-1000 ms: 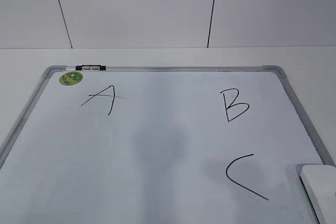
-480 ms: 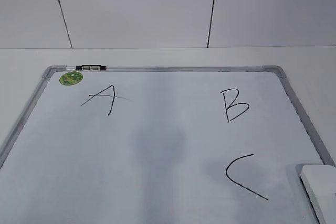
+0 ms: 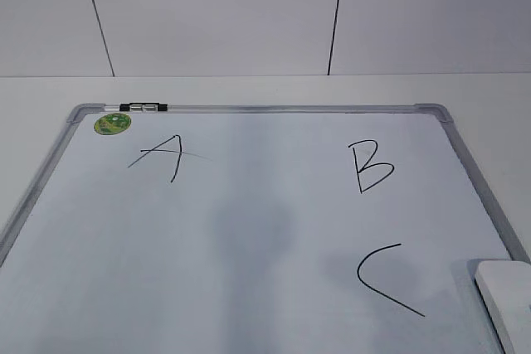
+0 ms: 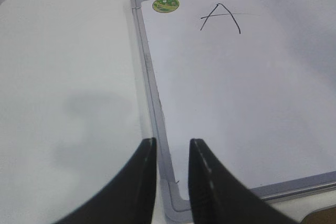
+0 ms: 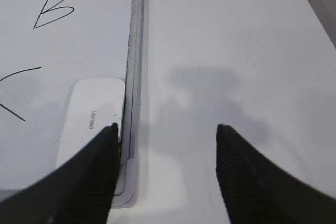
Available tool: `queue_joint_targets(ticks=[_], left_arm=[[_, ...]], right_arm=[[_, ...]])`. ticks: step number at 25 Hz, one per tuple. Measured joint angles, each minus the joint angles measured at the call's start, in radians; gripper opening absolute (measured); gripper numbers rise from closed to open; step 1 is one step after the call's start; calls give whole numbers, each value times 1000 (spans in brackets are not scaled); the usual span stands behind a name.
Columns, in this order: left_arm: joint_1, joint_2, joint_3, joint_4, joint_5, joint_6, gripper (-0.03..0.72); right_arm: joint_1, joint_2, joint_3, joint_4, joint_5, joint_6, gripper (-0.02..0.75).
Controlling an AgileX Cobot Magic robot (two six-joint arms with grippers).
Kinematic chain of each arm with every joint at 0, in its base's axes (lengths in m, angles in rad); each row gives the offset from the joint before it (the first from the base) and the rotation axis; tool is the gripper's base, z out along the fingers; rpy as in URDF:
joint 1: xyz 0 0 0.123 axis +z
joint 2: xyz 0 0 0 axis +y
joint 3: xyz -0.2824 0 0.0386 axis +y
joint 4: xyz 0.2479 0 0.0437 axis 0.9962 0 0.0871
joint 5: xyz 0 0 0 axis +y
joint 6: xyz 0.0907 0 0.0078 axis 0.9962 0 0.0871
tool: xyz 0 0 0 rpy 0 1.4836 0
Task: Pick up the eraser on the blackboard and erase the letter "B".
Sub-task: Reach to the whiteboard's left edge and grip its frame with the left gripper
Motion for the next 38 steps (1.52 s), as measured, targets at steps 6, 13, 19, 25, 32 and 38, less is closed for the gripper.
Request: queue_joint_targets(ticks=[6, 13, 19, 25, 32, 38], left_arm=[[0, 0, 0, -6, 0, 0, 154], [0, 0, 0, -17, 0, 0, 154], [0, 13, 0, -11, 0, -4, 157], [0, 207, 0, -10, -2, -17, 164], [0, 562, -123, 5, -5, -37, 177], [0, 855, -291, -3, -5, -39, 184]], right_arm=[[0, 0, -5, 2, 15, 0, 472], [0, 70, -95, 34, 119, 12, 471], [0, 230, -234, 90, 121, 47, 471], [0, 392, -356, 179, 123, 92, 471], [0, 576, -367, 228, 123, 96, 479], [0, 639, -367, 212, 120, 96, 479]])
